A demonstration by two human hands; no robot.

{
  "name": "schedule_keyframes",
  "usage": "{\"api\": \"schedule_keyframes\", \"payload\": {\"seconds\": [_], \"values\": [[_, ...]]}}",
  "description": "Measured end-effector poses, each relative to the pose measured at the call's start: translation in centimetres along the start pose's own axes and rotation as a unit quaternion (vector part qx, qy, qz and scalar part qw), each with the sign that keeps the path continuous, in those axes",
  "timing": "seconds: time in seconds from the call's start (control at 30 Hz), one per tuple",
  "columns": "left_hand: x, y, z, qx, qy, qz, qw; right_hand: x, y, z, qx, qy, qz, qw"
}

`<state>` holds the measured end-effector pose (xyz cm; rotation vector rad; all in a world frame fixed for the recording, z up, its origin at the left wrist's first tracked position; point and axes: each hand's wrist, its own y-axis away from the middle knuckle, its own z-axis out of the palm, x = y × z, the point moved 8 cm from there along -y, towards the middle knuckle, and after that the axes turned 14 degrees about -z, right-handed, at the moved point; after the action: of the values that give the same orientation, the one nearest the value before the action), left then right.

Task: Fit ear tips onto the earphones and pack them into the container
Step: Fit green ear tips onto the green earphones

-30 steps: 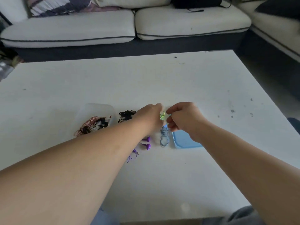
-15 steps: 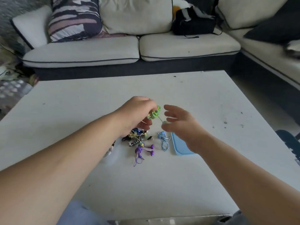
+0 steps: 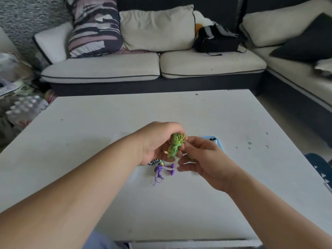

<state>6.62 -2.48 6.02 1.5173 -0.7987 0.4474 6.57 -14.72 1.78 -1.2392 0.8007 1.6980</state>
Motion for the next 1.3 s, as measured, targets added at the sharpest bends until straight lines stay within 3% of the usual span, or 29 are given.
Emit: {"api": "schedule_keyframes", "payload": {"seconds": [0.3, 0.4, 0.6, 0.7, 0.93, 1.13, 1.3], "values": [[0.0, -3.5, -1.5, 0.021, 0.032, -0.012, 0.999, 0.0, -2.3, -3.5, 0.069, -0.042, 0.012, 0.997], [-0.5, -4.1, -1.7, 0.047, 0.041, -0.004, 0.998, 0.1, -3.3, -3.7, 0.060, -0.053, 0.006, 0.997], [-1.0, -4.9, -0.6, 0.006, 0.058, 0.011, 0.998, 0.4, -4.6, -4.5, 0.053, -0.029, -0.004, 0.998], [-1.0, -5.3, -0.8, 0.036, 0.049, 0.042, 0.997, 0.8, -5.0, -4.3, 0.042, -0.029, 0.007, 0.999], [-0.6, -5.5, -2.7, 0.070, 0.089, 0.073, 0.991, 1.2, -5.2, -3.8, 0.039, -0.123, 0.045, 0.991], [-0.8, -5.1, -2.6, 0.062, 0.070, 0.091, 0.992, 1.2, -5.0, -4.7, 0.129, -0.210, 0.028, 0.969], [-0.6, -4.9, -2.8, 0.074, 0.111, 0.099, 0.986, 0.8, -4.6, -4.4, 0.122, -0.155, 0.014, 0.980]]}}
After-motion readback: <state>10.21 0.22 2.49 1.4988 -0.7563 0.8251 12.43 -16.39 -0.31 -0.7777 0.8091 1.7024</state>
